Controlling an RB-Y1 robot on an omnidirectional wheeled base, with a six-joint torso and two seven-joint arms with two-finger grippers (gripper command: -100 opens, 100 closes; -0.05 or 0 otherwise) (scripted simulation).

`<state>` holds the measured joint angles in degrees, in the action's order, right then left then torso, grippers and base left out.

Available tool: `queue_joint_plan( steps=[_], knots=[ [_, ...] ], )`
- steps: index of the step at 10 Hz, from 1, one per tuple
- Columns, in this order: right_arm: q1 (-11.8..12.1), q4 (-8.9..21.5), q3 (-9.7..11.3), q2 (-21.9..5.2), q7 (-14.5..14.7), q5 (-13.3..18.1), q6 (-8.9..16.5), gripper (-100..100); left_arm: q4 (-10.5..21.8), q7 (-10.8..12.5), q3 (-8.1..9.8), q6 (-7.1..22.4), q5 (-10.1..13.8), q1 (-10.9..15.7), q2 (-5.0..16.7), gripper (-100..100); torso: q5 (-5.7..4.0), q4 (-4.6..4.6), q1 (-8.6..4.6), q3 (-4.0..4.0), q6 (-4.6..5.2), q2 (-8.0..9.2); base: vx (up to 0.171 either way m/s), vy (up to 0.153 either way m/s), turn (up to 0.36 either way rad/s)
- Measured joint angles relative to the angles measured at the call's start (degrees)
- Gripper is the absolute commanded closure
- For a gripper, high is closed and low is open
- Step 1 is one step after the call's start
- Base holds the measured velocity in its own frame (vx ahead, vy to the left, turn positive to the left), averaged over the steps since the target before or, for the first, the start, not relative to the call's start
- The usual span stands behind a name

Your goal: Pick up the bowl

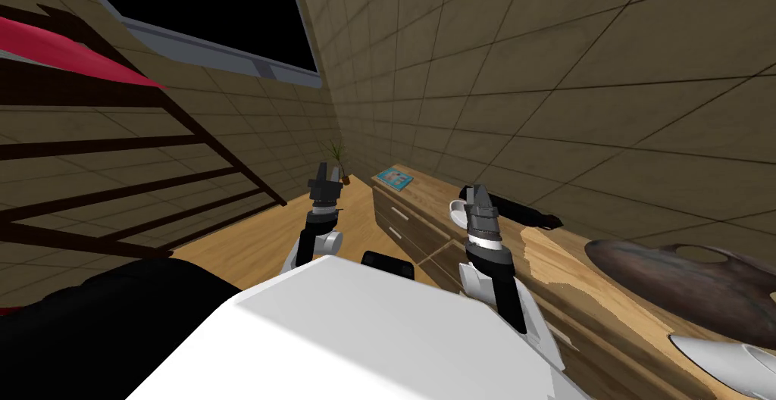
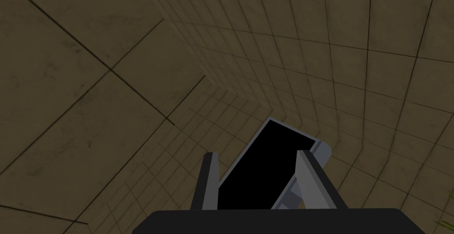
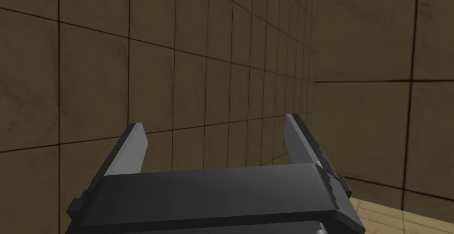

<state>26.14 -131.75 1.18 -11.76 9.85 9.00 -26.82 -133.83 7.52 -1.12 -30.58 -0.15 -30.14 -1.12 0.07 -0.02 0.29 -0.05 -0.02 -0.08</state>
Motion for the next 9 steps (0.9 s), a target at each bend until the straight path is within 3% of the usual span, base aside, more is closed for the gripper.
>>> queue_joint_plan(
  steps=[9],
  knots=[
    [-3.49,6.08,-1.94,-13.62,3.67,4.24,-1.99,-100,0.00,0.00,0.01,0.00,0.00,0.00,0.00,0,-0.02,0.01,-0.12,0.03,0.03,0.05,0.021,0.058,0.071]
  ],
)
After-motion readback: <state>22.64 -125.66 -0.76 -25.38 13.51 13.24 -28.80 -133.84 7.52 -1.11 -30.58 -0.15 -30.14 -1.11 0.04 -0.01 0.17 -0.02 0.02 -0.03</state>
